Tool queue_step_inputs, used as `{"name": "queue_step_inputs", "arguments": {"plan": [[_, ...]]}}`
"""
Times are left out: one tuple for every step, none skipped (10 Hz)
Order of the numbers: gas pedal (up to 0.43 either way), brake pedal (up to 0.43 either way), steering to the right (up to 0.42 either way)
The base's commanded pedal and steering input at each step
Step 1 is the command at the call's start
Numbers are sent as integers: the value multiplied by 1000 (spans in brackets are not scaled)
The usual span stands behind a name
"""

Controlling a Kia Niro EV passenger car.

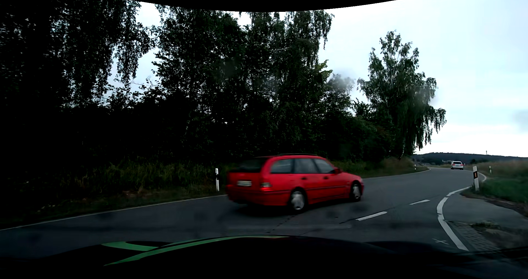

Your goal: Follow the waypoints while adhering to traffic rules and regulations

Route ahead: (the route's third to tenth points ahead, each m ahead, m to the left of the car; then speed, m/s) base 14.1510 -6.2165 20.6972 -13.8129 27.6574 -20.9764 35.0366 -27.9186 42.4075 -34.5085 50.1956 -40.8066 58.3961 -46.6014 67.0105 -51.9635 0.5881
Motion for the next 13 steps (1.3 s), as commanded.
{"name": "queue_step_inputs", "arguments": {"plan": [[169, 0, 281], [189, 0, 280], [197, 0, 281], [209, 0, 281], [228, 0, 281], [228, 0, 280], [240, 0, 281], [240, 0, 280], [240, 0, 281], [248, 0, 280], [248, 0, 281], [260, 0, 282], [260, 0, 286]]}}
